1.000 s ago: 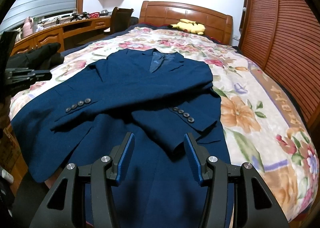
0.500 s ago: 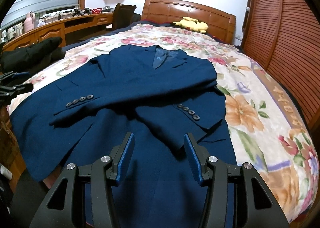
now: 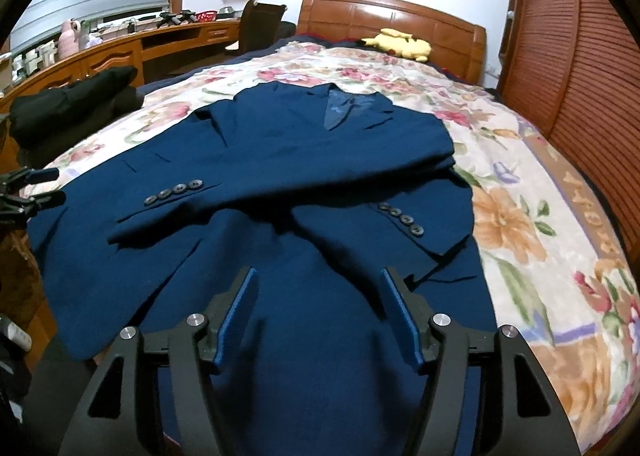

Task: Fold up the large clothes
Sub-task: 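Move both tools open to the jacket hem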

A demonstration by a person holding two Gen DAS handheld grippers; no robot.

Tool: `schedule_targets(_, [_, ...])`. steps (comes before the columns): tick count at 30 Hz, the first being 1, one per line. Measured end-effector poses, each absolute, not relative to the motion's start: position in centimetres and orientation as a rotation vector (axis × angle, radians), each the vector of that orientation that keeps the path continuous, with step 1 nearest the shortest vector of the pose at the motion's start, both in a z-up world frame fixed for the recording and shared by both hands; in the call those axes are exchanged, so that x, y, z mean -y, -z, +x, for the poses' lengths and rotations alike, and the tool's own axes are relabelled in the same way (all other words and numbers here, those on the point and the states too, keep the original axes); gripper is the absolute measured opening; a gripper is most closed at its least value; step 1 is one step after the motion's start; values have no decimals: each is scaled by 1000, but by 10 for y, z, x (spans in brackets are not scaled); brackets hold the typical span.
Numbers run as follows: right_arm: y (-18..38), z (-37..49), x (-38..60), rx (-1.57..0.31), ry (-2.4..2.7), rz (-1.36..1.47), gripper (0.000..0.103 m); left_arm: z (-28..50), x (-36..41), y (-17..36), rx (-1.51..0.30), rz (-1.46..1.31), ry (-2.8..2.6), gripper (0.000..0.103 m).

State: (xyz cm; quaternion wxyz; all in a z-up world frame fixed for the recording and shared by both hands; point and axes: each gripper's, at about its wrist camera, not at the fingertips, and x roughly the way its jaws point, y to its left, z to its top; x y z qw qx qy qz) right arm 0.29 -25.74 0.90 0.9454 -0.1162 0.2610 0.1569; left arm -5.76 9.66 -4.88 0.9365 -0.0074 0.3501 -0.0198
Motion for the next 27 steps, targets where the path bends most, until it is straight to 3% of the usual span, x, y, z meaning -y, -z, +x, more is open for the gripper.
schedule_targets(8, [-14, 1, 283, -571, -274, -275, 65, -65, -102, 52, -715, -30, 47, 85])
schedule_targets(15, [1, -2, 329, -634, -198, -255, 65, -70, -97, 53, -710, -27, 76, 53])
schedule_targets(27, [20, -9, 357, -690, -237, -136, 65, -79, -92, 58, -725, -12, 106, 44])
